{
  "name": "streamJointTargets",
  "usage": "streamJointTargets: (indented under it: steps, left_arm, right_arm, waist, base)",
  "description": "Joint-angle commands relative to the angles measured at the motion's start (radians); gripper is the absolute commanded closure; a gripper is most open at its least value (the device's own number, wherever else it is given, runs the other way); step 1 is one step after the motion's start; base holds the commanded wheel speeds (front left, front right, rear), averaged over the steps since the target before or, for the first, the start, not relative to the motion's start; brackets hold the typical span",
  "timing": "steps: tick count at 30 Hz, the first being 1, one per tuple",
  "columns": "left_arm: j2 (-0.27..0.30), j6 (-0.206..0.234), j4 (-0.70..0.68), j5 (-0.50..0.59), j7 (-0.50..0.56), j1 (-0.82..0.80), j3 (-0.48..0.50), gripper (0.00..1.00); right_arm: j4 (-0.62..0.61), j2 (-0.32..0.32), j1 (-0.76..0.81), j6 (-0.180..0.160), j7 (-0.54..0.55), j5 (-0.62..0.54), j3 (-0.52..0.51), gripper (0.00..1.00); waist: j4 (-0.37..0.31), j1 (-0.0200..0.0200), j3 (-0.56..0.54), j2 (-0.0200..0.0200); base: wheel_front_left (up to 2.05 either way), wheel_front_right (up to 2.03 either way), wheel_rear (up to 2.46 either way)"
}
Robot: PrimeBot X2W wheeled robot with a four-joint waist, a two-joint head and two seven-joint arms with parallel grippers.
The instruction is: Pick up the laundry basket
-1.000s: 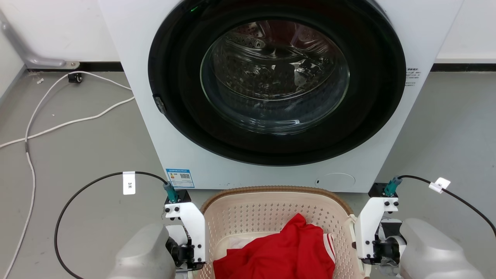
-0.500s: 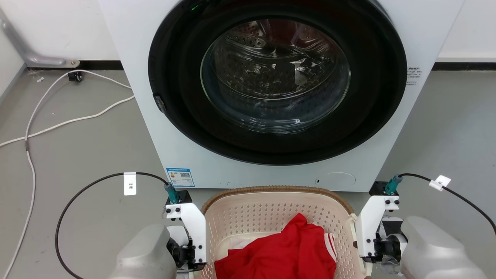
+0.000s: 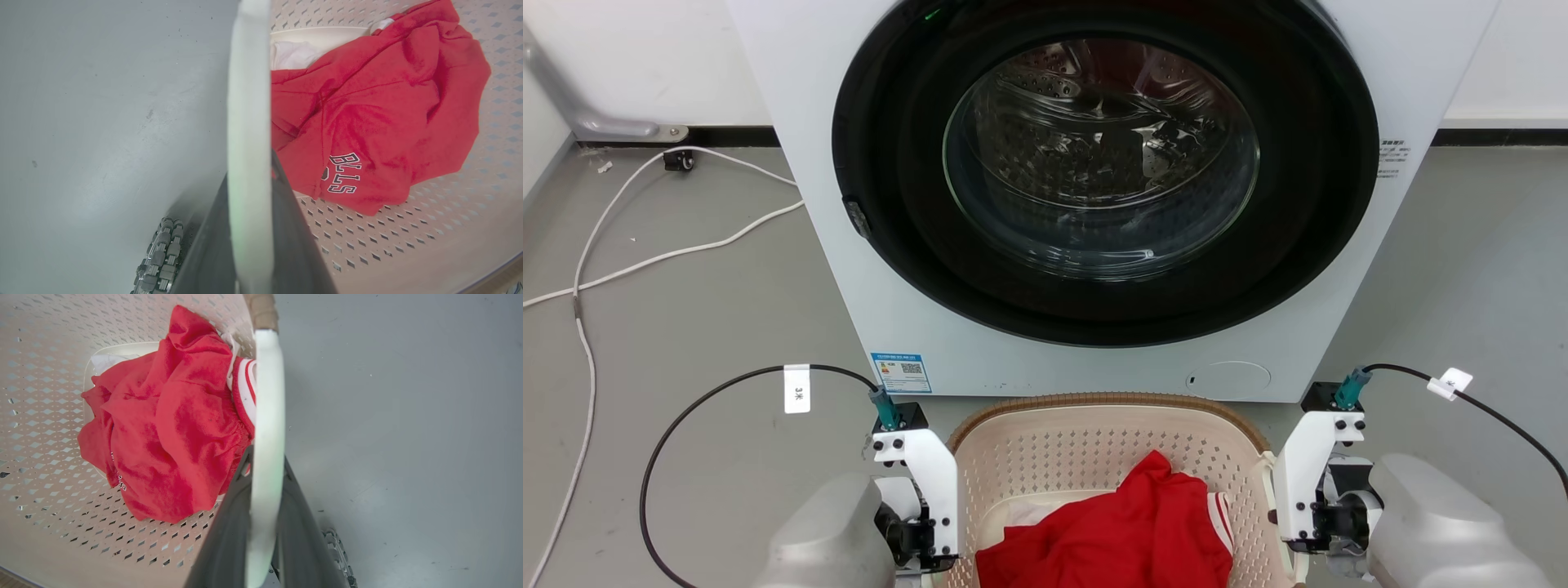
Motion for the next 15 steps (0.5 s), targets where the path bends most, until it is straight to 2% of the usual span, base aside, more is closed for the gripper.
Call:
streamJointTargets:
  steps: [1, 15]
  left_arm:
    - [-0.014, -0.007, -0.007, -0.005, -0.005, 0.002, -0.003, 1.00]
    - [-0.014, -0.007, -0.003, -0.021, -0.011, 0.005, -0.016, 1.00]
  right_arm:
    - [-0.004, 0.006, -0.016, 0.004, 0.001, 0.004, 0.002, 1.00]
    - [-0.001, 0.011, -0.015, 0.004, 0.003, 0.017, 0.009, 1.00]
  waist:
    - [0.000, 0.0000, 0.000, -0.0001]
    - [-0.002, 0.0000, 0.002, -0.0001]
  base:
    - [0.00, 0.00, 0.00]
    - [0.00, 0.00, 0.00]
